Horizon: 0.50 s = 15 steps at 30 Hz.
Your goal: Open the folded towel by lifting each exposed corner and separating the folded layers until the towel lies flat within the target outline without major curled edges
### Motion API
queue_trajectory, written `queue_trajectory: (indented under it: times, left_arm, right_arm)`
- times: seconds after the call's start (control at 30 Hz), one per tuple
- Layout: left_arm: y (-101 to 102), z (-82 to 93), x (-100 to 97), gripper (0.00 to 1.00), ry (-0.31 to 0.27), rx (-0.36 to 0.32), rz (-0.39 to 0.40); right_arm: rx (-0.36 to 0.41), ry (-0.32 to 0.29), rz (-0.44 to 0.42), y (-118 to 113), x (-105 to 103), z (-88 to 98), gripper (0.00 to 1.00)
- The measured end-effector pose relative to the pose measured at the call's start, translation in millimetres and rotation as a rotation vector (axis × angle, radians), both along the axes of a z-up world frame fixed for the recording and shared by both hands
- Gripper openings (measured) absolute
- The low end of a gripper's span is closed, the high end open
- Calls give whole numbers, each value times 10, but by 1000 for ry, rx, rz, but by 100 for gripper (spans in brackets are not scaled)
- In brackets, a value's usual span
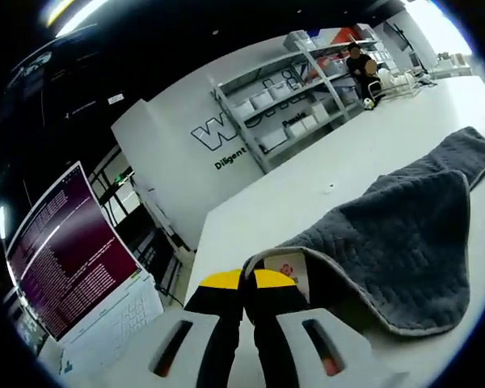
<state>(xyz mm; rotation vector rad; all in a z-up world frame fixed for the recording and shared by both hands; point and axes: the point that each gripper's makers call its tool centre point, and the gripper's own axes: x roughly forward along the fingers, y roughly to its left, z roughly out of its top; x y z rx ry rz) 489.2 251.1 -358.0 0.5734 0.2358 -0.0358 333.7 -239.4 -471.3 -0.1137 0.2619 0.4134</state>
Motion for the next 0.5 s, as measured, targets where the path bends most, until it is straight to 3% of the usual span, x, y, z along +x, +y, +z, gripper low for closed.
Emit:
queue_trajectory:
  times: [0.3,0.5]
  left_arm:
    - [235,-2,-133,2,4,38,49]
    - [322,10,-153,2,5,54,56]
  right_arm:
    - [-22,9,7,-13,17,-27,23]
    - [-90,28,38,-89,45,-51,23]
